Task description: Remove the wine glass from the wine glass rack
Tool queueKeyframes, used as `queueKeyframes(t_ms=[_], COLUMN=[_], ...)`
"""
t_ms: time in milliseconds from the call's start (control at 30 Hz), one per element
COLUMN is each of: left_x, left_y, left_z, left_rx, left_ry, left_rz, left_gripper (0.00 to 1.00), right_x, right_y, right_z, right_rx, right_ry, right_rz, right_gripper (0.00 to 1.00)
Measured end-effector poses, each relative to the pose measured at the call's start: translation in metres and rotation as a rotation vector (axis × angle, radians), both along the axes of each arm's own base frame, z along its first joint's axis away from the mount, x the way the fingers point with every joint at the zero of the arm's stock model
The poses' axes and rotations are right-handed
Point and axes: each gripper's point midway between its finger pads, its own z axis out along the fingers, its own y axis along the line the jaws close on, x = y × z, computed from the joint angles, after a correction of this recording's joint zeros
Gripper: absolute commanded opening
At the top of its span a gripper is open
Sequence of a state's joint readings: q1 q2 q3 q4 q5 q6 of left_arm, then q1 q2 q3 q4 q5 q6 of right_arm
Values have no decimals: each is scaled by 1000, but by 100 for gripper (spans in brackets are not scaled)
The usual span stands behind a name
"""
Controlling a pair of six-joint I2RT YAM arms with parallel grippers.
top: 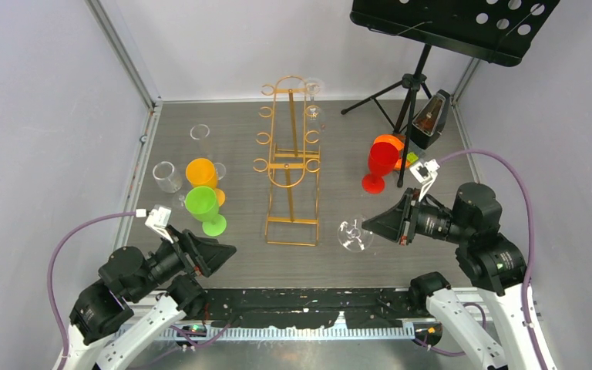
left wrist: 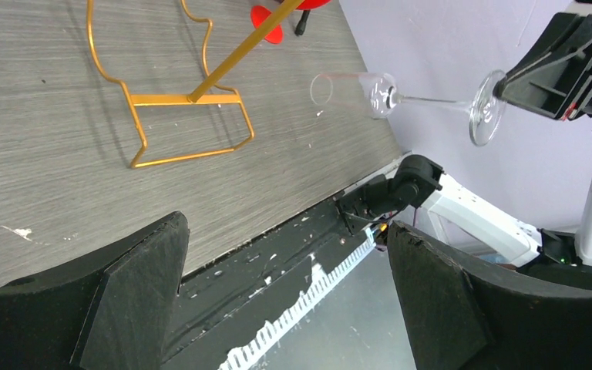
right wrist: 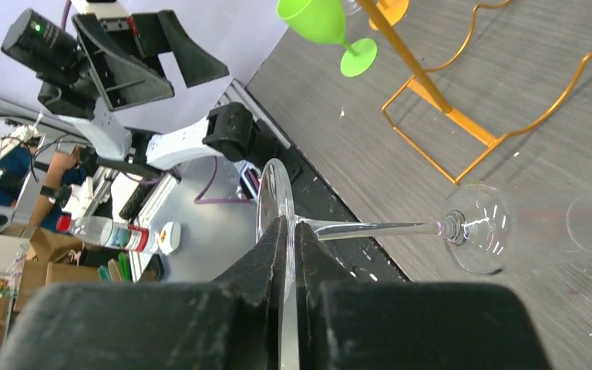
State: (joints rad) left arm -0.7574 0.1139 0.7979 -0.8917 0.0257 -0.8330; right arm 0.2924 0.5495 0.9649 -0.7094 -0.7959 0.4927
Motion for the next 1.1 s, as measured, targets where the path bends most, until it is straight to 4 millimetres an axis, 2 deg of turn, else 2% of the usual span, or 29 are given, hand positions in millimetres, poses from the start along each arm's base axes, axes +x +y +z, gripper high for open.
queueKeyframes(t_ms=[233,467,667,867,1100], left_x=[1,2,-3,-13,-21], left_y=[-3,-4,-4,-15,-27], left_z=[-7,-10,-9,-19,-22], left_rx=[-23,-72,-169,-231,-313], left_ry=[56,116,163,275,385], left_rz=[12,46,55,13,-28], left_gripper=[97,97,98,97,98], right_x=[-24,-60,-66,-71,-74], right_y=[13,43,74,110,138], right_z=[-5,-2,0,-3,1], right_rx=[-37,-93,-131,-174,-176], right_ry=[0,-10,-42,-79,-149], right_rz=[145,361,440,510,561], right_gripper=[6,6,6,6,6])
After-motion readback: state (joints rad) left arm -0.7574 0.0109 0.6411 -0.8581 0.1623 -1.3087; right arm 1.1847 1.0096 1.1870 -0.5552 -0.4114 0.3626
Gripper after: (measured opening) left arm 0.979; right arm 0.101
